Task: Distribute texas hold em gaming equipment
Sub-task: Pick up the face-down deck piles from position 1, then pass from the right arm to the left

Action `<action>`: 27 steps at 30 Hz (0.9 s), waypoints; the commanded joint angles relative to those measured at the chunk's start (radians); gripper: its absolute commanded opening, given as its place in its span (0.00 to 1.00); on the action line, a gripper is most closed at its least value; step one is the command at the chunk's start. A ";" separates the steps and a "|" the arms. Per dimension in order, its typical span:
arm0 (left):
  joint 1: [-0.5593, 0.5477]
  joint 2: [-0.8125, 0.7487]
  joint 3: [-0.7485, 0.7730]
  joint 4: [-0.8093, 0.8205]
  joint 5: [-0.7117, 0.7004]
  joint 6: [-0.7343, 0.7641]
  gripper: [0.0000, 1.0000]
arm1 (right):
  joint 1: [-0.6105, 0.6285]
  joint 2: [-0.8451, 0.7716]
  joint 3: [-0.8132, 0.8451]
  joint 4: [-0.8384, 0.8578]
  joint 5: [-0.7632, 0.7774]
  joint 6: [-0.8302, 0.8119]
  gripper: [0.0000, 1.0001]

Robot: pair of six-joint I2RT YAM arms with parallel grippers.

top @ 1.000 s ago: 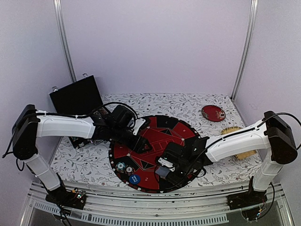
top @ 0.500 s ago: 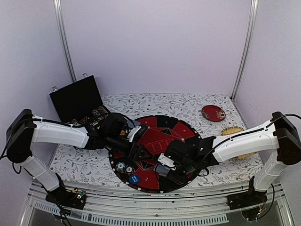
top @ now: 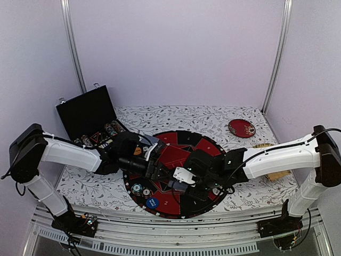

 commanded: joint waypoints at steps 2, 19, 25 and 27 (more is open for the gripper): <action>0.030 -0.004 -0.070 0.153 0.035 -0.071 0.77 | 0.006 -0.041 0.016 0.088 0.005 -0.053 0.50; 0.013 0.101 -0.045 0.257 0.090 -0.110 0.73 | 0.000 -0.019 0.067 0.111 0.025 -0.120 0.50; 0.003 0.156 -0.016 0.310 0.116 -0.144 0.64 | 0.000 0.003 0.093 0.125 0.025 -0.150 0.50; -0.002 0.169 -0.006 0.316 0.120 -0.147 0.60 | 0.001 0.010 0.106 0.129 0.027 -0.162 0.49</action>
